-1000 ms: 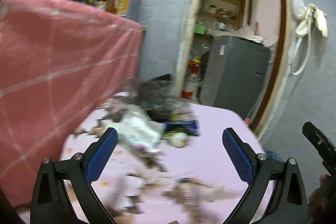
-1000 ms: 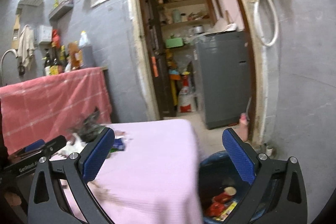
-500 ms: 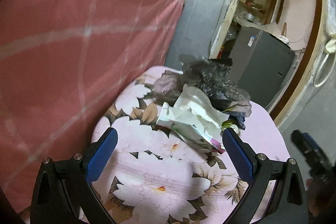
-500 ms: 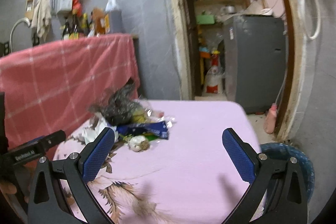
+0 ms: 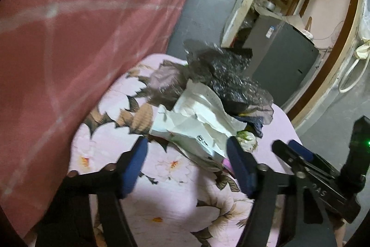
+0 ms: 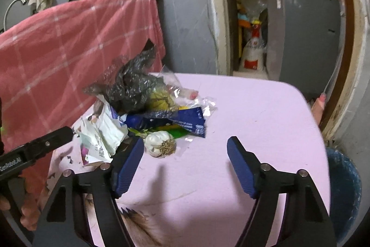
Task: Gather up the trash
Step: 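Grasp the white paper wrapper with the left tool while the right tool grasps the garlic bulb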
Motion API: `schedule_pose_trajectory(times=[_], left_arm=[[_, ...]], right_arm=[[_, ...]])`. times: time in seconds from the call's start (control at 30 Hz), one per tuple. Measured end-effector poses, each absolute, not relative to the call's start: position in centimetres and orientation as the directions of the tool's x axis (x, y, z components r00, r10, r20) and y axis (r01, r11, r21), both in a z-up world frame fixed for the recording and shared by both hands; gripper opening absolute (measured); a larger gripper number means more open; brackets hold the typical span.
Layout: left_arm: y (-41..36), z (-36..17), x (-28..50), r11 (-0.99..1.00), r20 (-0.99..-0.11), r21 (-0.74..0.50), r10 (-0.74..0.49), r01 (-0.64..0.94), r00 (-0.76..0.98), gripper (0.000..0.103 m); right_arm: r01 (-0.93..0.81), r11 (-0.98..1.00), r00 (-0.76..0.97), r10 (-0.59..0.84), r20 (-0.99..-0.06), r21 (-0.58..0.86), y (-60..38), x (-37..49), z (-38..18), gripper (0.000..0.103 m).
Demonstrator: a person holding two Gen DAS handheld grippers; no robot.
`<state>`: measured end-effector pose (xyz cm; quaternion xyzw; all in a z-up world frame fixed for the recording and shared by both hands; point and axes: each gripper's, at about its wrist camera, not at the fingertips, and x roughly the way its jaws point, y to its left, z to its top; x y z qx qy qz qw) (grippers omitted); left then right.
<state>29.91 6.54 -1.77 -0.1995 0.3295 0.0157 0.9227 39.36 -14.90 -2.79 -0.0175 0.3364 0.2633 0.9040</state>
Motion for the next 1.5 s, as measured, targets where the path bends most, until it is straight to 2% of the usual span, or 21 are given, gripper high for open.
schedule_pose_trajectory(times=[0.07,0.3,0.57,0.67,0.93,1.23,1.5], left_arm=[[6.5,-2.0,30.2,0.916,-0.622,-0.370,-0.118,-0.157,0.774,0.053],[7.0,-2.8,30.7,0.923,-0.665,-0.354,-0.136,-0.150,0.734,0.025],[8.7,-2.2,30.7,0.929,-0.665,-0.357,-0.181,-0.095,0.725,0.011],[8.9,-1.9,30.9,0.938,-0.672,-0.342,-0.203,-0.055,0.712,0.009],[8.7,-1.5,31.2,0.943,-0.675,-0.333,-0.226,-0.017,0.702,0.008],[7.7,-0.3,31.0,0.946,-0.659,-0.323,-0.225,0.000,0.717,0.004],[5.1,0.8,30.2,0.967,-0.623,-0.253,-0.184,0.026,0.760,0.002]], right_arm=[[-0.506,0.850,0.610,0.470,-0.638,0.142,-14.1,39.7,-3.0,0.066],[-0.547,0.827,0.555,0.471,-0.686,0.125,-11.9,40.7,-3.8,0.058],[-0.564,0.818,0.519,0.460,-0.720,0.116,-10.4,41.5,-4.5,0.054],[-0.566,0.816,0.507,0.454,-0.732,0.114,-9.9,41.9,-4.7,0.053],[-0.566,0.815,0.495,0.458,-0.739,0.126,-9.8,42.2,-4.9,0.038],[-0.563,0.808,0.489,0.496,-0.718,0.174,-11.2,41.0,-4.4,0.035],[-0.543,0.823,0.590,0.515,-0.622,0.165,-13.4,38.2,-2.7,0.035]])
